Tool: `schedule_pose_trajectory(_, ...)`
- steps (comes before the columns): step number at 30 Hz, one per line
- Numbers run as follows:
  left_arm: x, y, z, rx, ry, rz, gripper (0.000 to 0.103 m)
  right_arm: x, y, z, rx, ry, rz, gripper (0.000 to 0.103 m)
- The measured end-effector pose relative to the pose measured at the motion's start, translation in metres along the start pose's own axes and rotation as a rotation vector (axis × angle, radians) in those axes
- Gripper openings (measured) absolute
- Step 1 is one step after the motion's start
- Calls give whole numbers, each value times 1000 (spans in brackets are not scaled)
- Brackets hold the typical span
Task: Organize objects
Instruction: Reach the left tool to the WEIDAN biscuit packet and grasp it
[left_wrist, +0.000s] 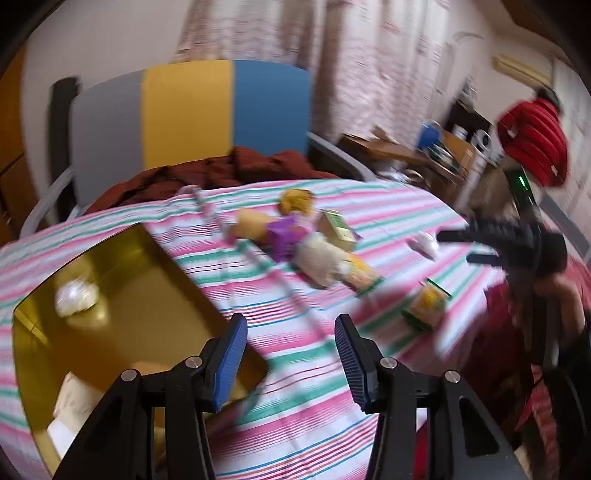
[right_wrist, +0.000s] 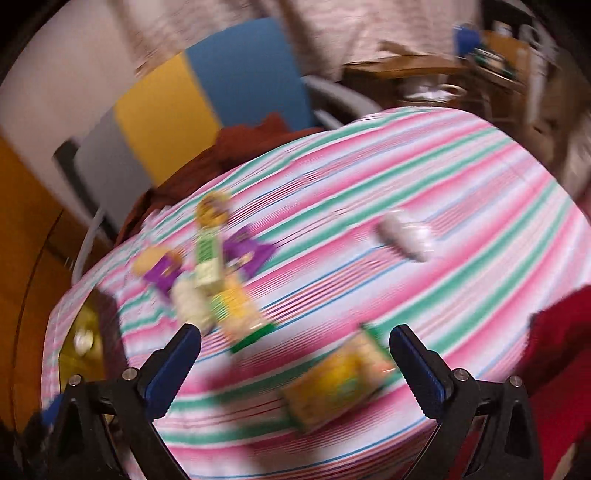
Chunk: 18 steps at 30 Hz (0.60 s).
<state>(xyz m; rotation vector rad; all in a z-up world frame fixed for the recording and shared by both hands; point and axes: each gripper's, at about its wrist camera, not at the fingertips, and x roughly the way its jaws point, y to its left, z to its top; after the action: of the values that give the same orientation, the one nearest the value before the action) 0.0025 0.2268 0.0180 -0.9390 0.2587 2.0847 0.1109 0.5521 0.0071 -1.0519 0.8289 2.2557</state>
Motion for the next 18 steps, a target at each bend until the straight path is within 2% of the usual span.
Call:
schedule_pose_trajectory(6, 30, -40, 4, 114, 50, -69, 50, -1, -54, 10, 158, -68, -29, 103)
schedule_pose_trajectory(10, 55, -62, 8, 171, 77, -98, 51, 1, -75, 11, 252, -82, 77, 103)
schedule_pose_trajectory(18, 111, -111, 14, 295, 123, -187, 51, -2, -79, 5, 282, -121, 199, 103)
